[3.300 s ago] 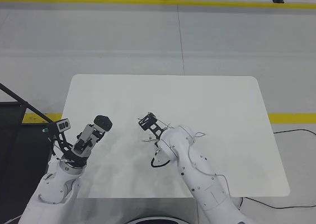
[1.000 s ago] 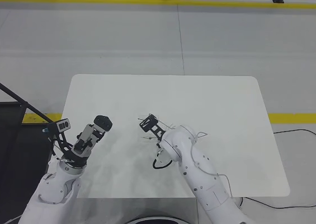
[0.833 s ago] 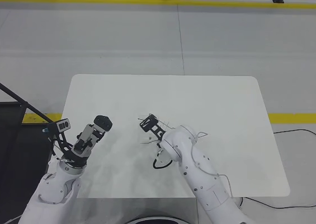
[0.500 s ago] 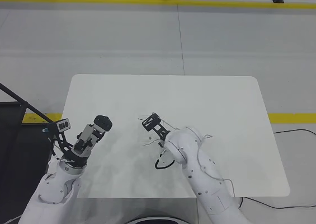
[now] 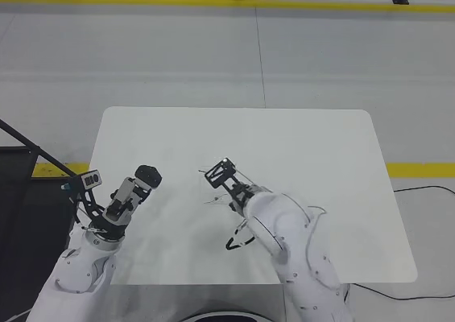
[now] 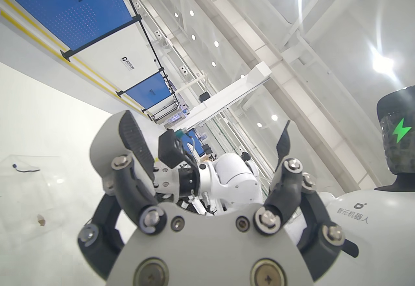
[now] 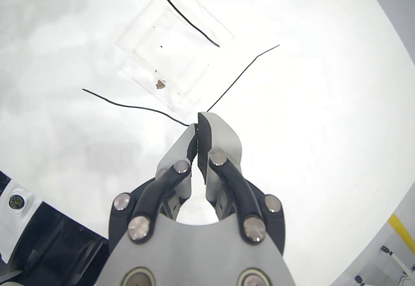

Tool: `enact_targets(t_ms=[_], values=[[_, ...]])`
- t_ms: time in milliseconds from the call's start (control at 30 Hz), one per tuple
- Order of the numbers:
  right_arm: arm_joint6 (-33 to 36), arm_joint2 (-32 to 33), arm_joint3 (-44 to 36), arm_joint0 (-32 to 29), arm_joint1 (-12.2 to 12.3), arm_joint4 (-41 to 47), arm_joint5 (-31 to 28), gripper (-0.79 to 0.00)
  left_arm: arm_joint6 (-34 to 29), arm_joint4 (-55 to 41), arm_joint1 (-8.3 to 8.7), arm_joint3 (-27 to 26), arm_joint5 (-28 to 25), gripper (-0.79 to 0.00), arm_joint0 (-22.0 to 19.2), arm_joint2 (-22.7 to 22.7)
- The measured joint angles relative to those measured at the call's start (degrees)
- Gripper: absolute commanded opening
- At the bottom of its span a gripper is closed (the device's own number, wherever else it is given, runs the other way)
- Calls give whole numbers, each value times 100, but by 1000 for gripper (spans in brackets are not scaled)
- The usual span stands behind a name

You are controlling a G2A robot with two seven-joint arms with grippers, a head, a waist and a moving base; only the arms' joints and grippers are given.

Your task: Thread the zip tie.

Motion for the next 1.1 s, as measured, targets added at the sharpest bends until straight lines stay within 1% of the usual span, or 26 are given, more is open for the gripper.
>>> enact_targets(t_ms=[133,367,567,633,667,767,1100], values=[[210,-328,399,468,-99,125,177,-785,169,-20,-9,-17,-27,0,4,-52],[206,-765,1920,1627,-363,698,614,-785,232,-248,2,-38,-81,0,64,-263],[67,-925,2981,2211,-519,988,839,-785,158,-491,17,-73,-109,0,140,-430],[78,-965,3179,2307,-548,1015,851,-699,145,-521,17,-88,-98,0,146,-438],[102,-991,3280,2356,-564,1016,860,-674,141,-528,16,-103,-88,0,147,-437],[116,-1043,3436,2418,-590,983,873,-683,151,-497,9,-135,-80,0,150,-408],[210,-1042,3432,2359,-590,835,750,-600,242,-350,-14,-165,-71,0,141,-348]])
